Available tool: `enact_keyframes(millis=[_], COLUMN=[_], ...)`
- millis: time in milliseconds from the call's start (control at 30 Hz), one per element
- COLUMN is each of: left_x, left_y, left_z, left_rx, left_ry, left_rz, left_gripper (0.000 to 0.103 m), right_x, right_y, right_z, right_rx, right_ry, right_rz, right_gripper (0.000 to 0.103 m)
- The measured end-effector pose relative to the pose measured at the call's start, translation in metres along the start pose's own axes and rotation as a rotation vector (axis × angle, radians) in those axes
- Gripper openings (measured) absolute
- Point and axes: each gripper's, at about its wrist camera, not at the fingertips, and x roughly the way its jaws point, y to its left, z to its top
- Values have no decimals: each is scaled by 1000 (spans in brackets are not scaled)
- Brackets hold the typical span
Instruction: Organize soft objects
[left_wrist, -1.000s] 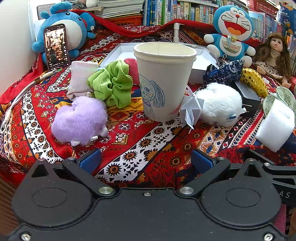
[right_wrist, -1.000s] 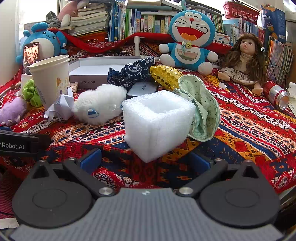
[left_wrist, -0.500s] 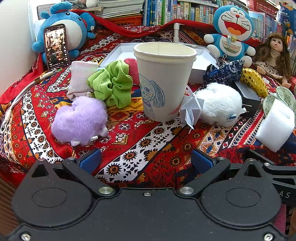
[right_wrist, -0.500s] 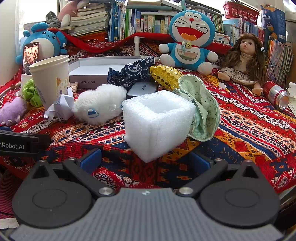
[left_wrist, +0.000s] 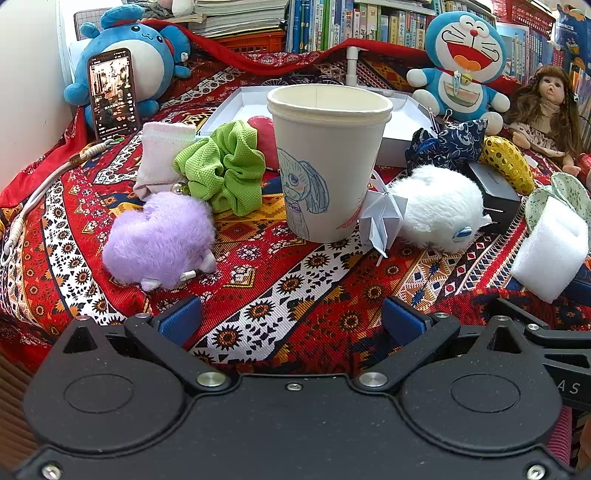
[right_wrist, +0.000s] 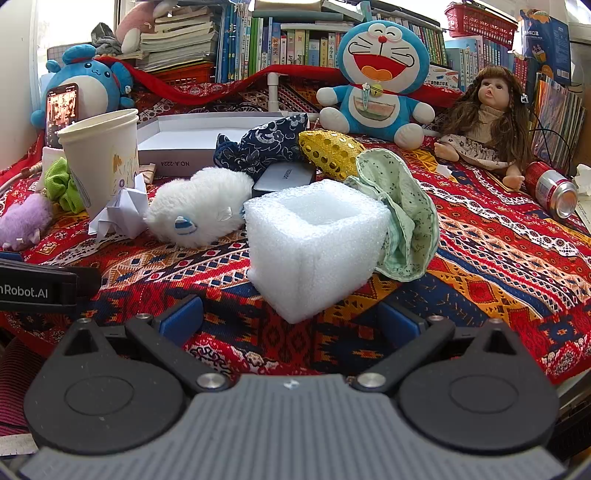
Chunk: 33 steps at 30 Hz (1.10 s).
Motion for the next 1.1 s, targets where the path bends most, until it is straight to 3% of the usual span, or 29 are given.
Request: enact_keyframes(millis=[733, 1100], left_x=[-2, -3], left_y=[3, 5], left_z=[0, -8], left_rx=[19, 27], left_ry=[-10, -67], left_rz=[-19, -31], left_gripper=[103, 103], right_x=[-1, -2], right_y=[-3, -3], right_z=[-3, -7], right_rx=[-1, -11], right_ry=[-19, -57], right_rz=[11, 20], right_gripper=[103, 103])
